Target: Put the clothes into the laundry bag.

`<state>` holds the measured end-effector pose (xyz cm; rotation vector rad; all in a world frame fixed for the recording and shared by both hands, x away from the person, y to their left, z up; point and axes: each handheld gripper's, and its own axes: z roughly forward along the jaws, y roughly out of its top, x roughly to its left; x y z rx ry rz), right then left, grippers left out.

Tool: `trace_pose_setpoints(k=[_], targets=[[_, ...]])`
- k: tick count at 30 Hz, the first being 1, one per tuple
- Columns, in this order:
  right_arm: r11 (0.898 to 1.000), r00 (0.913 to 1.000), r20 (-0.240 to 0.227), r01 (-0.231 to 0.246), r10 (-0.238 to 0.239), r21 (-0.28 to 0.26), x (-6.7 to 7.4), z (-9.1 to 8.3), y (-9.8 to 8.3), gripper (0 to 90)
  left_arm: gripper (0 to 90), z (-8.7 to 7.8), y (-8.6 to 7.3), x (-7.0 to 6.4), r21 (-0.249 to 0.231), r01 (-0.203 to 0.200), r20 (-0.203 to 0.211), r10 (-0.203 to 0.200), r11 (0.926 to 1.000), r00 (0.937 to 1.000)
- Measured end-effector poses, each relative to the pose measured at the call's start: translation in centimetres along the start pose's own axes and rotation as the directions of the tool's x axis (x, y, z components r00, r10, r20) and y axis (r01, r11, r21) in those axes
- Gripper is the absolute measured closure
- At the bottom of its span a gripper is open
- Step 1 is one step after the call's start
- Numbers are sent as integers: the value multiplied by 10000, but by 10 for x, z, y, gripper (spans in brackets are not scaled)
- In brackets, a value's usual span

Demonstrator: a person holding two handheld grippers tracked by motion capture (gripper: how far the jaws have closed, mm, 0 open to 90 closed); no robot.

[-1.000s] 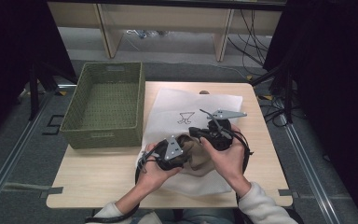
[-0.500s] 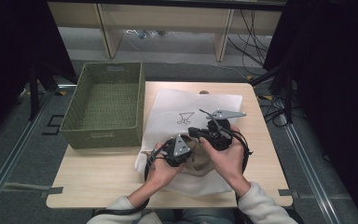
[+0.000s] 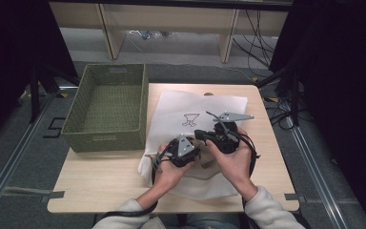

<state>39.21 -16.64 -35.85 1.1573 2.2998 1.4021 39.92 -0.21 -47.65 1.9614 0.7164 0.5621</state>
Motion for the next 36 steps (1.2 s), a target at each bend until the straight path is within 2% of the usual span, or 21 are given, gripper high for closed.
trace_pose_setpoints(k=[2,3,4,5,10,12,14,17,18,19,20,21,24,25,27,28,29,33,34,35,36], targets=[[9999,9999,24,142,-142,87,-2,0,-2,900,542,-6,0,-1,100,-50,220,48,9999,9997],[9998,10000,-38,-83,83,156,-1,1,-3,900,508,-9,0,-2,106,41,261,-44,9999,9996],[9995,9997,84,-211,209,215,0,0,-3,900,476,-14,0,-3,110,-135,404,130,9998,9991],[9997,10000,79,51,-53,246,-2,1,-4,900,439,-17,-1,-5,84,-76,441,72,9999,9990],[9987,10000,58,-50,47,498,1,5,-7,900,344,-38,-2,-7,131,-249,863,236,9996,9960],[9983,10000,29,0,-2,581,2,7,-9,900,330,-43,-2,-8,219,-386,886,366,9990,9954],[9978,9999,28,106,-109,658,3,10,-11,900,331,-52,-2,-8,49,-270,1090,263,9996,9937],[9974,9999,88,135,-142,709,3,10,-14,900,336,-65,-2,-7,-37,-328,1077,330,9995,9936],[9966,10000,2,79,-79,822,2,10,-15,900,340,-71,-3,-7,-143,-190,1130,205,9997,9934],[9966,9999,-93,-46,54,821,1,11,-16,900,343,-77,-2,-5,-173,-450,1169,468,9988,9920],[9956,9998,-95,-156,166,923,2,11,-17,900,346,-84,-3,-6,-226,-214,1113,238,9995,9935],[9945,10000,31,-69,67,1042,1,11,-18,900,352,-89,-2,-4,-224,-441,1047,462,9988,9934],[9928,10000,90,4,-15,1199,0,14,-23,900,370,-104,-2,-1,-436,-439,862,475,9981,9951],[9912,9998,50,-199,194,1306,1,15,-25,900,374,-109,-2,1,-479,-412,700,445,9980,9966],[9887,10000,9,-7,6,1500,0,17,-28,900,376,-116,-3,6,-525,-468,485,493,9975,9976],[9868,9999,24,-161,160,1610,1,17,-29,900,376,-119,-5,10,-538,-556,301,572,9970,9979],[9860,9999,-131,-59,82,1665,0,19,-32,900,373,-120,-6,11,-476,-538,224,549,9974,9982],[9818,10000,-20,0,4,1901,1,22,-38,900,354,-115,-17,20,130,-578,95,577,9982,9983],[9765,10000,-17,1,3,2156,1,21,-39,900,355,-113,-20,21,318,-696,138,692,9971,9975],[9787,9999,-1,-141,145,2047,2,23,-42,900,359,-111,-23,22,454,-649,208,640,9969,9977],[9736,10000,-55,5,8,2284,1,23,-43,900,363,-109,-25,23,603,-711,261,696,9956,9972]])
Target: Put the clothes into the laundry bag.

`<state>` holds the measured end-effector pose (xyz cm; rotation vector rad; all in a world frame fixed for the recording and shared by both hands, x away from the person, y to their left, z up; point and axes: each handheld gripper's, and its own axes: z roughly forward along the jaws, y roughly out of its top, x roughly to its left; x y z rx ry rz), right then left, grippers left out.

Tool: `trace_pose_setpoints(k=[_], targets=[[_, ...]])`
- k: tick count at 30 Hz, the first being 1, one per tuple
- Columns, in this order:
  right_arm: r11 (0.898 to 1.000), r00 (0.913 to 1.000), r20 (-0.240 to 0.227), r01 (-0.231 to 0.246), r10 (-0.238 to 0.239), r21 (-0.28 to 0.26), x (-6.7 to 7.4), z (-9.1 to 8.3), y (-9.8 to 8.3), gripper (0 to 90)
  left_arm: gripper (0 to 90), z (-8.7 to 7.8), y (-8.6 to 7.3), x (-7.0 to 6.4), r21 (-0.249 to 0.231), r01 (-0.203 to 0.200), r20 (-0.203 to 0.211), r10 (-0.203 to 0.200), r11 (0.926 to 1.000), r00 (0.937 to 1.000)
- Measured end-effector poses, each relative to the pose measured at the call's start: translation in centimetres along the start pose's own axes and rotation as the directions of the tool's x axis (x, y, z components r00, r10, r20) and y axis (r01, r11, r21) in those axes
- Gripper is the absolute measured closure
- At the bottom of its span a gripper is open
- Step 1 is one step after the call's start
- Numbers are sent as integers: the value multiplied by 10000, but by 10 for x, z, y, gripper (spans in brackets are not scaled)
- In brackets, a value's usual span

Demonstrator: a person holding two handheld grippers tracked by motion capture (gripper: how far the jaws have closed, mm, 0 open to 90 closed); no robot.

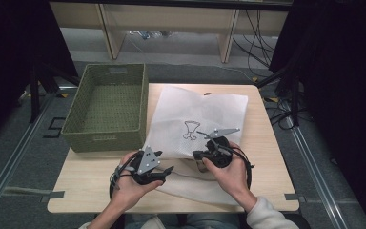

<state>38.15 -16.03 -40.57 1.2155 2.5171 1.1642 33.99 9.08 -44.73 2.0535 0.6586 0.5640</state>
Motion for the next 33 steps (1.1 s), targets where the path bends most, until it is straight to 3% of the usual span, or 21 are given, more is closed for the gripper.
trace_pose_setpoints(k=[5,7,12,16,18,20,24,25,28,31,33], targets=[[9978,9998,-65,188,-184,630,-1,8,-9,900,399,4,-5,3,369,-312,-14,312,9988,9995],[9961,10000,22,-20,18,884,1,13,-14,900,401,5,-6,1,259,-155,98,152,9995,9998],[9834,9998,158,49,-79,1815,-7,27,-24,900,399,7,-6,0,372,-208,377,194,9991,9991],[9792,9991,381,84,-165,2029,-13,33,-25,900,397,10,-4,1,236,54,501,-66,9997,9987],[9769,9981,592,52,-182,2135,-18,33,-26,900,396,12,-2,2,4,367,473,-366,9993,9982],[9757,9981,604,1,-137,2191,-23,33,-26,900,396,12,1,5,14,355,420,-355,9994,9985],[9738,9948,1009,-378,153,2244,-40,29,-27,900,395,14,6,7,-279,722,422,-710,9970,9966],[9752,9951,989,-228,9,2202,-45,28,-27,900,395,14,7,8,-307,738,367,-727,9968,9967],[9743,9918,1269,-399,117,2216,-56,25,-26,897,395,14,9,13,-306,651,286,-642,9974,9975],[9718,9892,1411,-718,405,2245,-58,23,-26,892,395,15,9,17,-487,907,152,-900,9947,9958],[9736,9918,1278,-342,52,2258,-55,25,-28,863,394,14,8,20,-516,888,-37,-891,9947,9960]])
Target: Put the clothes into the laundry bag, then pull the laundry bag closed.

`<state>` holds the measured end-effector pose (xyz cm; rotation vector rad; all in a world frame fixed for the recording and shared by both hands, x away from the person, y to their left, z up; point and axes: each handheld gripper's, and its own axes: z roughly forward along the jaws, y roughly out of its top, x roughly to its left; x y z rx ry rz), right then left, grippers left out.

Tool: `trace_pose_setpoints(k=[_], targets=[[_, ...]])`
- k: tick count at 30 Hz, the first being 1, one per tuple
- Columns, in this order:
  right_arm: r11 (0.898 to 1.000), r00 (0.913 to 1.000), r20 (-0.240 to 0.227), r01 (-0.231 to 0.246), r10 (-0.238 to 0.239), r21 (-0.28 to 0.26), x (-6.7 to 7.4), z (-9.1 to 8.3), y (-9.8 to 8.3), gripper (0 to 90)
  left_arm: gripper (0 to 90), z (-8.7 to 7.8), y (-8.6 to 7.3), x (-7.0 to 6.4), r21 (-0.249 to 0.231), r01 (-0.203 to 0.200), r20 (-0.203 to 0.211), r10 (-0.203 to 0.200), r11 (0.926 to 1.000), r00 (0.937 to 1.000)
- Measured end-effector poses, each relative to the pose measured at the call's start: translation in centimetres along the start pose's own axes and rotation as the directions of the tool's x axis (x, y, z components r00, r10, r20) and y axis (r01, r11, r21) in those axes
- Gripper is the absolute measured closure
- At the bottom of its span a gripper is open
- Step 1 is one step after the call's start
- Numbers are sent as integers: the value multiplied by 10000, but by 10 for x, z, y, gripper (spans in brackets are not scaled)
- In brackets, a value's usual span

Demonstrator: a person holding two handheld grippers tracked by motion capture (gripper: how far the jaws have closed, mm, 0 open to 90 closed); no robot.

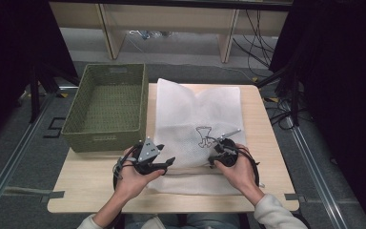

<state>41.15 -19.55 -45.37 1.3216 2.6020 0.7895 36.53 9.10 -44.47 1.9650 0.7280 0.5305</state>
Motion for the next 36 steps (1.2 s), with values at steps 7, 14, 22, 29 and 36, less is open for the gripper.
trace_pose_setpoints(k=[7,14,22,29,36], targets=[[9985,9984,-505,228,-253,-495,14,-11,-5,712,369,-20,-11,9,-15,202,-362,-202,9998,9991],[9737,9956,-521,641,-773,-2185,40,-41,6,672,341,-42,-24,19,9,118,-596,-117,9999,9982],[9813,9900,-1310,271,-528,-1906,47,-29,26,687,285,-49,-28,15,421,508,-129,-503,9978,9986],[9788,9910,-1293,63,-335,-2049,49,-29,32,703,269,-52,-29,17,474,380,-139,-374,9982,9992],[9836,9864,-1632,-121,-178,-1801,49,-29,33,705,254,-50,-30,14,563,624,-68,-621,9965,9980]])
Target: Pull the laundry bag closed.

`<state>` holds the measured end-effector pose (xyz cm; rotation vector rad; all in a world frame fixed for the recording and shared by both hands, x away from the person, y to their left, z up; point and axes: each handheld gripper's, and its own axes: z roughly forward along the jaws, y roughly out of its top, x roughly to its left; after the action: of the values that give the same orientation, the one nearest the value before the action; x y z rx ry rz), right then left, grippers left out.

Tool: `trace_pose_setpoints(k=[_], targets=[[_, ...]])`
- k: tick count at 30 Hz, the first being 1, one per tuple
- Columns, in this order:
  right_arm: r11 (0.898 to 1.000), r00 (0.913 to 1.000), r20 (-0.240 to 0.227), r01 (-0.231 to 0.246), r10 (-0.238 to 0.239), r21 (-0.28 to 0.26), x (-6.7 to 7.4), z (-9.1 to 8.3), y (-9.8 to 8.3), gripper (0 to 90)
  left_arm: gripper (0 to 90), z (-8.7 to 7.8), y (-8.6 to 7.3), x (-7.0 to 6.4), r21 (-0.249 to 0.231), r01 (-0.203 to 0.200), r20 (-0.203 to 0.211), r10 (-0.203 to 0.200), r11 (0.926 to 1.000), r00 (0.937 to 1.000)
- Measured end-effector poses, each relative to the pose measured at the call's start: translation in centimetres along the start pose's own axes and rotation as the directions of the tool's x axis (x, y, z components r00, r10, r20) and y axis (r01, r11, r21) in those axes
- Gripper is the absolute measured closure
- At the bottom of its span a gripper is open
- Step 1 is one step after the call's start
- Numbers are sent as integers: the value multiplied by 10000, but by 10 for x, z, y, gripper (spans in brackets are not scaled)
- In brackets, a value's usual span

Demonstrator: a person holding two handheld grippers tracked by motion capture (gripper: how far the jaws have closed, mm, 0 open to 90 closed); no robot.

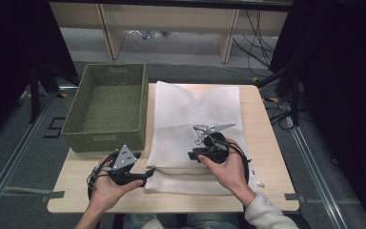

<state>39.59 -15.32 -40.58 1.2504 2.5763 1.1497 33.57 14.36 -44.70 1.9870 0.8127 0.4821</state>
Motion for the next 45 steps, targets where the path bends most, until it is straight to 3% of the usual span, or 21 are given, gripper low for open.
trace_pose_setpoints(k=[2,5,9,11,12,13,14,15,18,19,20,28,29,30,31,34,35,36,42,44,45], targets=[[9999,9999,-36,-116,116,-1,1,2,1,705,252,0,-1,0,51,70,-6,-70,10000,10000],[9997,9998,-147,-146,149,201,5,7,4,708,251,-1,-3,0,208,-254,3,254,9995,9997],[9989,9991,-389,-170,187,429,13,15,8,720,250,1,-10,-6,314,183,166,-188,9993,9997],[9982,9982,-595,36,0,607,13,20,11,729,250,2,-14,-6,529,7,145,-14,9986,9999],[9977,9978,-631,-143,186,670,15,21,12,731,250,2,-14,-4,565,-254,216,242,9981,9995],[9978,9975,-688,-116,160,648,16,24,12,733,250,3,-16,-7,679,52,101,-59,9977,9999],[9975,9971,-705,-225,272,673,19,26,14,734,250,5,-17,-8,545,130,187,-140,9984,9997],[9976,9967,-811,-39,95,686,18,28,15,734,250,5,-17,-7,657,-158,277,140,9977,9995],[9969,9956,-927,-39,112,787,23,36,19,734,246,7,-20,-9,895,192,486,-236,9958,9985],[9961,9953,-938,-173,255,868,25,37,20,733,245,8,-21,-11,732,320,377,-349,9968,9987],[9967,9947,-1019,-27,111,816,25,39,21,733,243,7,-20,-9,968,32,408,-71,9953,9991],[9934,9937,-1110,-17,145,1145,33,55,24,731,240,12,-22,-6,956,-296,184,280,9950,9994],[9928,9934,-1111,-158,291,1189,34,56,23,731,240,12,-23,-8,1129,13,348,-53,9936,9994],[9925,9926,-1175,-154,298,1215,36,58,24,731,240,12,-22,-7,1056,-281,107,272,9940,9996],[9920,9926,-1171,-190,337,1248,36,59,24,731,240,13,-23,-8,1050,-7,252,-19,9945,9997],[9898,9914,-1219,-314,486,1389,39,65,26,725,240,14,-23,-10,1301,155,598,-234,9914,9979],[9899,9906,-1306,-222,406,1397,39,68,27,725,239,14,-23,-10,1219,-11,505,-51,9925,9987],[9890,9906,-1270,-317,503,1448,40,70,27,724,239,14,-24,-11,1255,261,456,-320,9917,9984],[9863,9882,-1421,-336,570,1617,45,85,30,708,239,14,-24,-8,1313,5,465,-66,9913,9989],[9846,9864,-1492,-428,685,1696,46,90,31,705,237,15,-26,-9,1261,307,520,-375,9915,9979],[9839,9866,-1475,-430,692,1737,46,93,31,703,237,15,-25,-8,1243,75,563,-146,9922,9983]])
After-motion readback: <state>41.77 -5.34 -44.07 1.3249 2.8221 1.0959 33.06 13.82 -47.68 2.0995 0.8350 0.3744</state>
